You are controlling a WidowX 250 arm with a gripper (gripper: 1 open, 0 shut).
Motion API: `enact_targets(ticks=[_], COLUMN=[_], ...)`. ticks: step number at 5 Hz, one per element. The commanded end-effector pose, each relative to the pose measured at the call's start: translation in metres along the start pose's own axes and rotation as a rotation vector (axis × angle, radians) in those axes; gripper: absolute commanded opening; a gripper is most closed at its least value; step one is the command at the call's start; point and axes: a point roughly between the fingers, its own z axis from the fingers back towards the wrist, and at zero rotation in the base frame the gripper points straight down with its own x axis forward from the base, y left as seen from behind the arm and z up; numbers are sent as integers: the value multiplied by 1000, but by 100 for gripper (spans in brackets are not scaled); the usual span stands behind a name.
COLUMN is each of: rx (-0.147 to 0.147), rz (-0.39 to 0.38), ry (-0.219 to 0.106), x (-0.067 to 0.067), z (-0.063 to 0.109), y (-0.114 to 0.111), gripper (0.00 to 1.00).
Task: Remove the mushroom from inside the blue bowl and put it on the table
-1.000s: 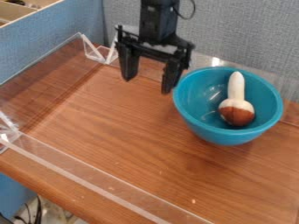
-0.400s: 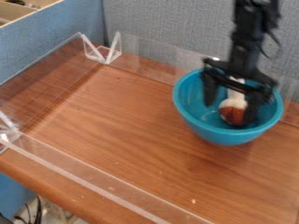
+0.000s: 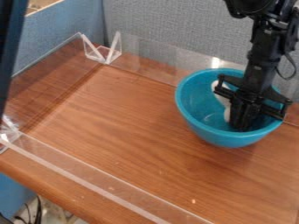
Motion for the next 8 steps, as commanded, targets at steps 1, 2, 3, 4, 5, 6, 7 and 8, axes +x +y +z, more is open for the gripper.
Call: enact_targets(ticks=[1,2,3,4,5,6,7,8], rx=[-8,-12,-15,-16,-22,-40,-42,-41], rz=[5,14,22,41,93,166,170,123], ry=[-74,-91,-111,-164,-231,-301,-279,-262], x=[4,1,-2,-7,-9,-21,-26,-22], z=[27,36,47,73,113,149,141,129], y=[6,14,22,35,62,97,106,91], gripper=[0,0,0,0,0,0,0,100])
